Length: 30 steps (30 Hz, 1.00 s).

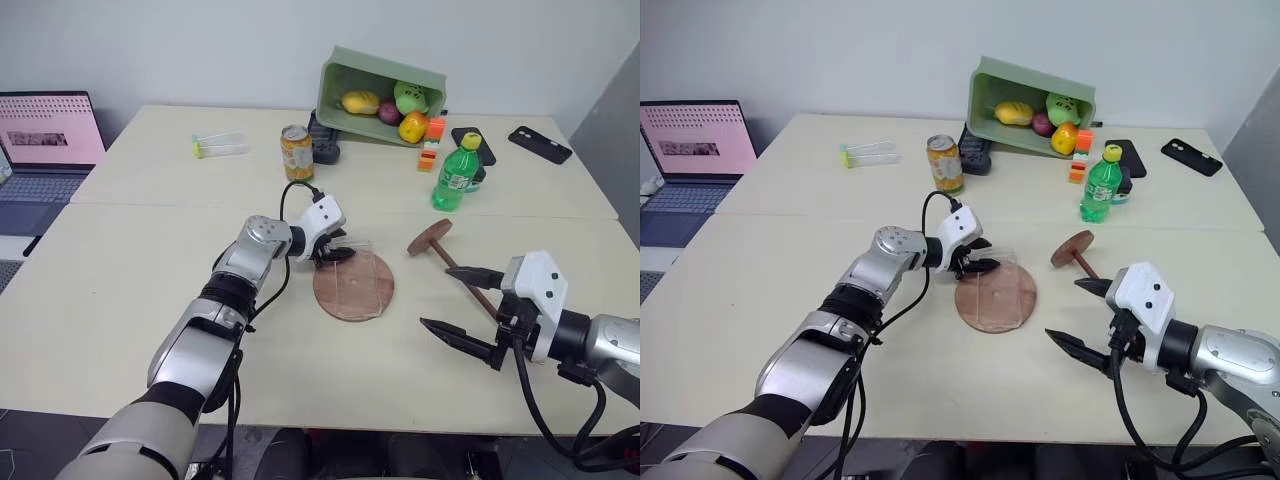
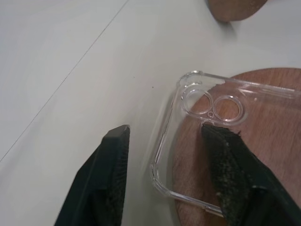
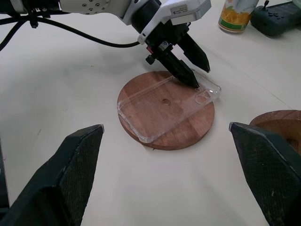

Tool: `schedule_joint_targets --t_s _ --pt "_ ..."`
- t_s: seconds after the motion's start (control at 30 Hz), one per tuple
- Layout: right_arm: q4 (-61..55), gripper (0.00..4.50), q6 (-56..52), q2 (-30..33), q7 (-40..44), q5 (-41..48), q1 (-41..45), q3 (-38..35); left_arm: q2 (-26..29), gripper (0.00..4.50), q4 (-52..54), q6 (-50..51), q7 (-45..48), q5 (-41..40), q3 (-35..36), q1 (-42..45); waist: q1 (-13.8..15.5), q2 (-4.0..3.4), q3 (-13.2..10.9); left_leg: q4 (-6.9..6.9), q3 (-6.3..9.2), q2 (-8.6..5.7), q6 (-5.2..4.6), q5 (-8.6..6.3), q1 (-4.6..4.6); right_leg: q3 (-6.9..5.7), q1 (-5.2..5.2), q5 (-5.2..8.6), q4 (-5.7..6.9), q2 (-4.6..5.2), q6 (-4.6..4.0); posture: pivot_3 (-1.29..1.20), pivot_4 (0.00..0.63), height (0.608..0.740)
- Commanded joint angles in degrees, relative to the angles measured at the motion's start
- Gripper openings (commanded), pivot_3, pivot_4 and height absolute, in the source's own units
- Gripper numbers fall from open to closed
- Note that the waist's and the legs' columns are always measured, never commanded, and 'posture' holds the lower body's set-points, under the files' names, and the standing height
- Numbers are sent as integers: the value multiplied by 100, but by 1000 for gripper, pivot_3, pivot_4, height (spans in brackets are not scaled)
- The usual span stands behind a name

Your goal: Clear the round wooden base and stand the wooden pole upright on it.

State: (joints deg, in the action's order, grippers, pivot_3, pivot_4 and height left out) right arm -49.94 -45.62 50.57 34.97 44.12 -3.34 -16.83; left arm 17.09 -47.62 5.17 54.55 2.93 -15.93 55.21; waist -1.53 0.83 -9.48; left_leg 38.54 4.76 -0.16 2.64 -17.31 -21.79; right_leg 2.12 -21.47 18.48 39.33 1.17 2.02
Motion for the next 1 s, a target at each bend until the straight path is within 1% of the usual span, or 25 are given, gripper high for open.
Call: schedule_joint_targets --t_s 0.03,0.13,0.17,0.2,0.23,0.53,0.63,0.83,1.0 --pt "-186 4500 57 50 42 168 14 -190 -43 1282 -65 -255 66 76 16 168 0 1 0 3 0 0 0 0 0 0 0 0 2 0 0 0 150 740" --pt "-178 4500 96 47 81 244 33 -211 -39 538 -65 -347 152 75 40 139 -1 1 0 17 3 -1 -2 -1 -3 -1 0 1 12 0 1 0 150 740" --pt "-170 4500 105 56 87 262 38 -215 -34 389 -44 -367 190 65 49 124 -1 1 -1 18 4 -2 -3 -2 -3 -1 0 1 14 0 1 0 150 740" --pt "-157 4500 113 66 94 274 45 -217 -27 122 -18 -381 221 52 58 107 -1 1 -1 19 4 -2 -3 -2 -3 -1 0 1 15 0 1 0 150 740" --pt "-138 4500 129 77 107 278 58 -212 -19 26 -4 -400 227 45 75 92 -1 1 -1 20 4 -3 -3 -2 -3 -1 0 1 17 0 1 0 150 740" --pt "-44 4500 222 129 219 239 100 -171 74 11 257 -321 296 -101 260 -27 -1 1 -1 21 5 -3 -3 -2 -4 0 0 1 19 1 2 0 150 740" --pt "-9 4500 248 160 273 254 161 -160 251 11 637 14 354 -308 474 -119 -2 1 -1 22 6 -3 -4 -2 -4 0 -2 1 20 1 2 0 150 740" --pt "152 4500 284 215 434 254 423 18 1116 11 1594 911 382 -700 1120 -594 -40 1 -1 21 23 4 -3 -2 -3 4 -15 1 32 -2 2 0 150 740" --pt "366 4500 322 199 616 212 887 369 1879 11 1982 1668 -124 -986 1926 -1119 -31 1 -1 24 21 5 -3 -2 -3 5 -29 2 51 -1 2 0 150 740"
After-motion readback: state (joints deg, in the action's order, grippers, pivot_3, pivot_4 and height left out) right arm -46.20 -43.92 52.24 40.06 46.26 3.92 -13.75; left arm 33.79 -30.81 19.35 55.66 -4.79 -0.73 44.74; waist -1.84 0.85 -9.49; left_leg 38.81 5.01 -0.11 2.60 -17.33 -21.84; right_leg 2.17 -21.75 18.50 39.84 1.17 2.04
